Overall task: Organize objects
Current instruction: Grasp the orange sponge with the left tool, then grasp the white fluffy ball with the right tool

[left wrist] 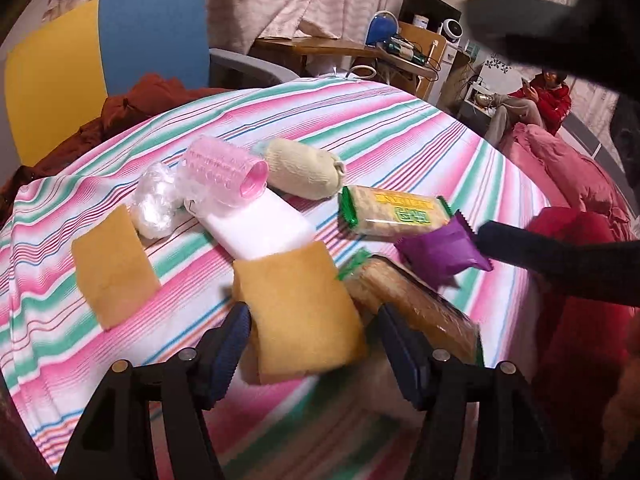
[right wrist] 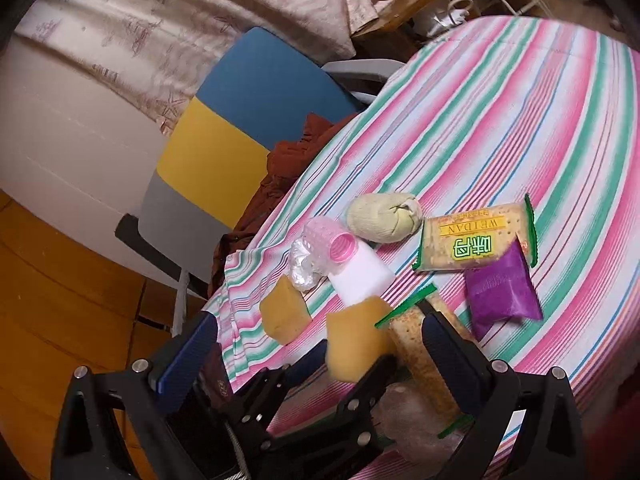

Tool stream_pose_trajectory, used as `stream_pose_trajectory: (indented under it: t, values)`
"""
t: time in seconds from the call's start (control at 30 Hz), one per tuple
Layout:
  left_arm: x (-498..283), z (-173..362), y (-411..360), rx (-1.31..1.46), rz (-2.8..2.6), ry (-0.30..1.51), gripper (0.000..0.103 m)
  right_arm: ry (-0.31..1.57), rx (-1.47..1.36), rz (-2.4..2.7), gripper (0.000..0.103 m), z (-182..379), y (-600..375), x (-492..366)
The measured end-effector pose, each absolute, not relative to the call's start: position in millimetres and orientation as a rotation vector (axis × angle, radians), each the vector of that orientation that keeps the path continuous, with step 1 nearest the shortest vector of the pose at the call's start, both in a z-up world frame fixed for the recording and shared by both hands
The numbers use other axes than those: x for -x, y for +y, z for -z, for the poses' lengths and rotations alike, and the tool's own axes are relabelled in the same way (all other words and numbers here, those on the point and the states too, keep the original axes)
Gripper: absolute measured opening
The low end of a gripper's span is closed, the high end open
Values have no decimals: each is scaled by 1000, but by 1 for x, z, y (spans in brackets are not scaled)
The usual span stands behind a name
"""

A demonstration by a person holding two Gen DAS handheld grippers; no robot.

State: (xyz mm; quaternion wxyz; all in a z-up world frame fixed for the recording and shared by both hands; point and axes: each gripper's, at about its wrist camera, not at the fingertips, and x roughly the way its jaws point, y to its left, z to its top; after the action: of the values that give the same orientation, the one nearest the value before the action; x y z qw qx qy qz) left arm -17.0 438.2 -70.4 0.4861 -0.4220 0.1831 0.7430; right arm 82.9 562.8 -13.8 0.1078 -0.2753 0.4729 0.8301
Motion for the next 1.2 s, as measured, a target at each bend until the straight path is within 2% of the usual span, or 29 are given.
stream_pose_trajectory:
  t: [0.23,0.33,0.6,0.73,0.83,1.07,1.13,1.2]
  values:
    - [28,87,437,1105,-1772,419,66,1364,828,-2436,103,13,561,-80]
    - [27,86,427,1092,-1781,381,59,1380,824,-2425,103,15,563,-81]
    - [24,85,365,1075,-1852,331,55,1421,851,-2407,103,20,565,-79]
    - [19,86,334,1059,-1895,328,55,1446,952,-2412,103,28,560,-68]
    - [14,86,316,1057,-1914,318,55,1386,1104,-2387,103,35,549,-55]
    - [9,90,314,1023,-1938,320,55,1272,1172,-2384,103,35,537,-52]
    - [8,91,314,1004,-1939,330,55,1286,1209,-2351,100,38,533,-53]
    - [9,91,312,1005,-1936,319,55,1208,1323,-2303,90,41,523,-51]
